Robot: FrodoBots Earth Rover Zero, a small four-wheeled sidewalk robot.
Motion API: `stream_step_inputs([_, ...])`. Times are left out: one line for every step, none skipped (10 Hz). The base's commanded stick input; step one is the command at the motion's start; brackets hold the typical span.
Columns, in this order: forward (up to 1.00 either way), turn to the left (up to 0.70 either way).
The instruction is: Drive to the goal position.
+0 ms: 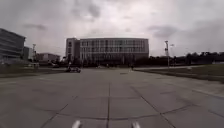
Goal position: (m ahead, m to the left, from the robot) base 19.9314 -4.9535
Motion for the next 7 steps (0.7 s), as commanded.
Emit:
stream_step_inputs([0.7, 0.0])
stream_step_inputs([0.7, 0.0])
stream_step_inputs([0.7, 0.0])
stream_step_inputs([0.7, 0.0])
stream_step_inputs([0.7, 0.0])
stream_step_inputs([0.7, 0.0])
stream_step_inputs([0.7, 0.0])
